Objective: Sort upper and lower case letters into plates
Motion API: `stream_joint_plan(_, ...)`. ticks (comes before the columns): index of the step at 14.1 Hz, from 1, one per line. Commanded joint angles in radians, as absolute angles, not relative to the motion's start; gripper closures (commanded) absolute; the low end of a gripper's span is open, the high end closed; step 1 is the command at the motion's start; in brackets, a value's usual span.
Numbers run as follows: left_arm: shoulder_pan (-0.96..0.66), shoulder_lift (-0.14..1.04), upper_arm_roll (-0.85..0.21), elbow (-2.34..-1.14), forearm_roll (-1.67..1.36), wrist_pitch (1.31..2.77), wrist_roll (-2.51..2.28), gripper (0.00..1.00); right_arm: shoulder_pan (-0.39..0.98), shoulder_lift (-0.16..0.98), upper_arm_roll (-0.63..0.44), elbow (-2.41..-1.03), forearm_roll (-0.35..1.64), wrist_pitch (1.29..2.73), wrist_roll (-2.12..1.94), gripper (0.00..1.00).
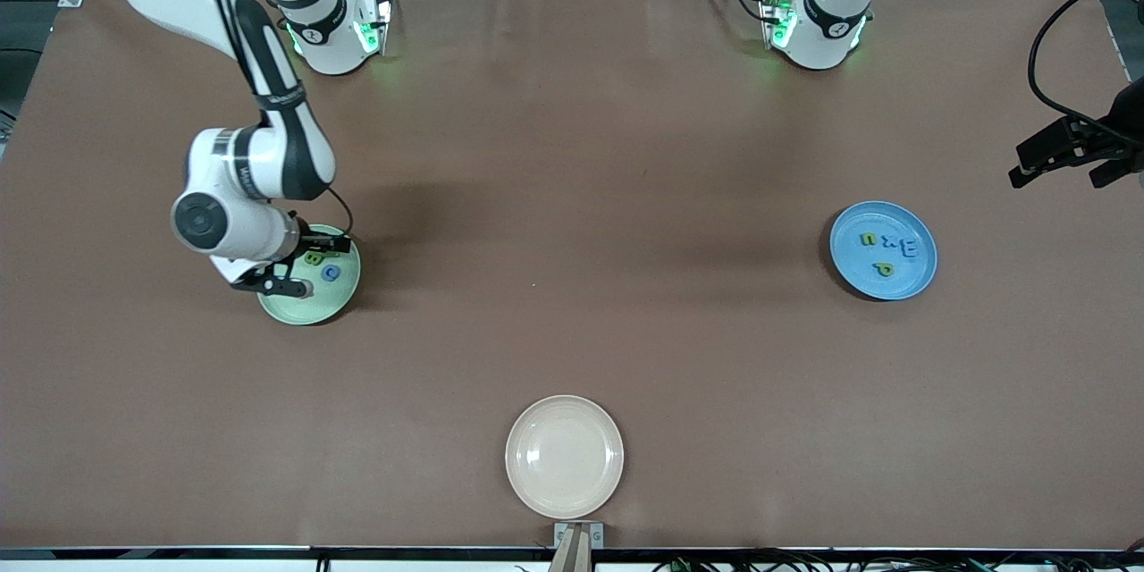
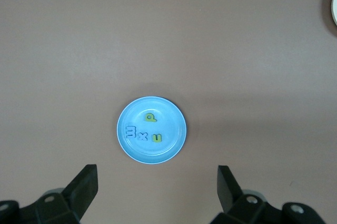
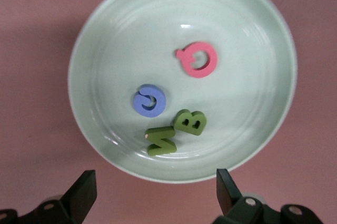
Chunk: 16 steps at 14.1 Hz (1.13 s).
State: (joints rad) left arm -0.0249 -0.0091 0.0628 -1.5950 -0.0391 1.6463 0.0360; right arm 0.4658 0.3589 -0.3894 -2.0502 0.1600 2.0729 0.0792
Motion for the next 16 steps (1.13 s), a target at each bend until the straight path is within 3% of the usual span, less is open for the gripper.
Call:
stream_joint_plan(1,-0.012,-0.018,0.051,-1.577,-0.055,1.641,0.026,0.00,0.388,0.350,-0.382,-1.874,0.164,1.871,-0.003,0.00)
stream_joint_plan(4,-0.014,-0.018,0.049,-1.575,-0.054,1.641,0.028,0.00,0.353,0.353,-0.382,-1.705,0.112,1.726,-0.038,0.00)
stream_joint_plan(8,-0.012,-0.021,0.049,-1.563,-0.045,1.635,0.041,0.00,0.304,0.354,-0.380,-1.545,0.044,1.672,-0.119,0.00)
stream_joint_plan(12,-0.014,-0.026,0.049,-1.539,-0.037,1.597,0.038,0.00,0.206,0.354,-0.377,-1.464,0.064,1.664,-0.230,0.00)
stream_joint_plan(16,-0.012,-0.055,0.049,-1.551,-0.035,1.534,0.043,0.00,0.195,0.351,-0.380,-1.396,0.089,1.620,-0.224,0.00)
